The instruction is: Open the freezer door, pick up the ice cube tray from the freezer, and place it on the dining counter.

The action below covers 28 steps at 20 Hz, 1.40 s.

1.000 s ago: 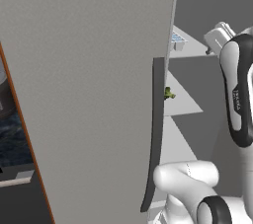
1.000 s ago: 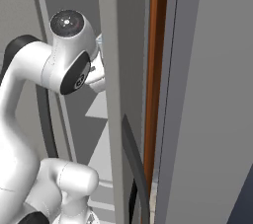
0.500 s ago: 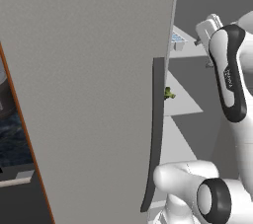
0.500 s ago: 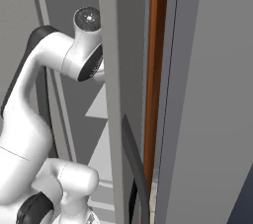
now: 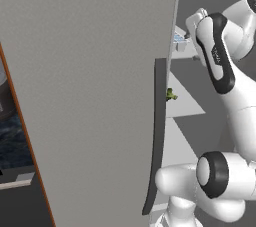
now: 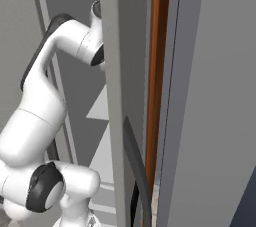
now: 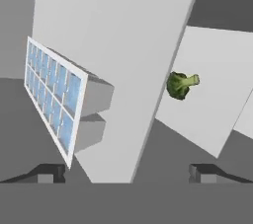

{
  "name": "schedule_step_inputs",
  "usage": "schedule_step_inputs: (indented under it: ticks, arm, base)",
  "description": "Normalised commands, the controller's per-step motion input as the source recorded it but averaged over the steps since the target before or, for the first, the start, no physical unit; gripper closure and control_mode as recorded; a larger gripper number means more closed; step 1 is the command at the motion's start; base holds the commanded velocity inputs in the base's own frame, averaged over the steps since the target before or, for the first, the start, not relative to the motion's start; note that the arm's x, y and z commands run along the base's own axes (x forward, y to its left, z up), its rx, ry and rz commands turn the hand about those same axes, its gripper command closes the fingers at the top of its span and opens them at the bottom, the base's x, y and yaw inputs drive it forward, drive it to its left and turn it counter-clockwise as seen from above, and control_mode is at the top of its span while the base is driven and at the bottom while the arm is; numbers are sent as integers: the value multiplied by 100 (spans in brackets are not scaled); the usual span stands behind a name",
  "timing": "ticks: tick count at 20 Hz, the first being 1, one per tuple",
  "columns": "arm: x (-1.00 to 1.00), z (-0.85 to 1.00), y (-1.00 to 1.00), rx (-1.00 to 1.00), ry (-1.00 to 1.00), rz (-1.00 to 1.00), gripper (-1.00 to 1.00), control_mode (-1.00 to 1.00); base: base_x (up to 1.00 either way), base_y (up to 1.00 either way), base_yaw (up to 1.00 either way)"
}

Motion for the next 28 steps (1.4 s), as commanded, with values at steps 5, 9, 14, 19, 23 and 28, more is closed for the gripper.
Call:
schedule_step_inputs:
  ticks: [5,9,14,19,23,28]
  arm:
    - [65,5,0,3,9,0,-100,-100]
    - [69,0,0,2,9,0,-100,-100]
    - [63,0,0,1,10,0,-100,-100]
    - [45,0,0,0,9,0,-100,-100]
    - [14,-1,-5,1,9,0,-100,-100]
    - [5,-19,-4,0,0,0,-100,-100]
  base:
    - [0,0,0]
    - [0,0,0]
    - [0,0,0]
    - [0,0,0]
    - [0,0,0]
    - [0,0,0]
